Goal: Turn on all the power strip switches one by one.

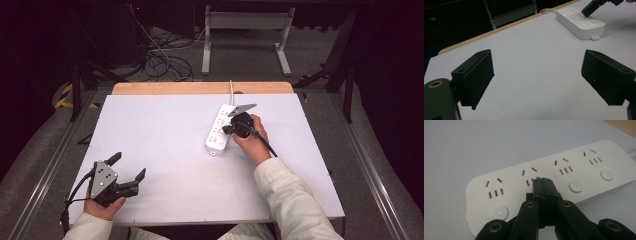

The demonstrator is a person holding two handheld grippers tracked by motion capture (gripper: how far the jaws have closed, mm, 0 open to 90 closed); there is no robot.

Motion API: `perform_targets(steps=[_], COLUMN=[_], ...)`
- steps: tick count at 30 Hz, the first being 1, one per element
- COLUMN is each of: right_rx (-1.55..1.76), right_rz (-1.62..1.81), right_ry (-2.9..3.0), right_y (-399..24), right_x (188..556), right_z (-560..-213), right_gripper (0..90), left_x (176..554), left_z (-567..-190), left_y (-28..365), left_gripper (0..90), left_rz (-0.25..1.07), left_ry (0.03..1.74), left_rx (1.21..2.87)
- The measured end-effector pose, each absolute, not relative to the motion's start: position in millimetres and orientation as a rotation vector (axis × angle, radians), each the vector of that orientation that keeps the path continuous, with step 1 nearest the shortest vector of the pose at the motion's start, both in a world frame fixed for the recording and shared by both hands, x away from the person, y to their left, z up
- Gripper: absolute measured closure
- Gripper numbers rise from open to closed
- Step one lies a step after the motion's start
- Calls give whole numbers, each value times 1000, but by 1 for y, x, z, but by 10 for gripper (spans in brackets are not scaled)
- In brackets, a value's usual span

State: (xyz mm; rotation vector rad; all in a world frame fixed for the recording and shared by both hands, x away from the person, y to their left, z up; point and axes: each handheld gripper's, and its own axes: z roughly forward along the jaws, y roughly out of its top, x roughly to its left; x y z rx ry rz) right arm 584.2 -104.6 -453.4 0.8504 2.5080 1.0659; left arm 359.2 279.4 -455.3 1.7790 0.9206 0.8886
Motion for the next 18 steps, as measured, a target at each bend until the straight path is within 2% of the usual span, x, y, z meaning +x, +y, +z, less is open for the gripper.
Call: perform_targets(steps=[18], right_rx=[857], right_rz=[1061], right_ry=[2502], right_y=[-104], right_x=[582], right_z=[-456], right_gripper=[900], left_x=[358], left_z=[-455], left_y=[279], left_gripper=[114], left_rz=[888], left_ry=[919], left_rx=[1781])
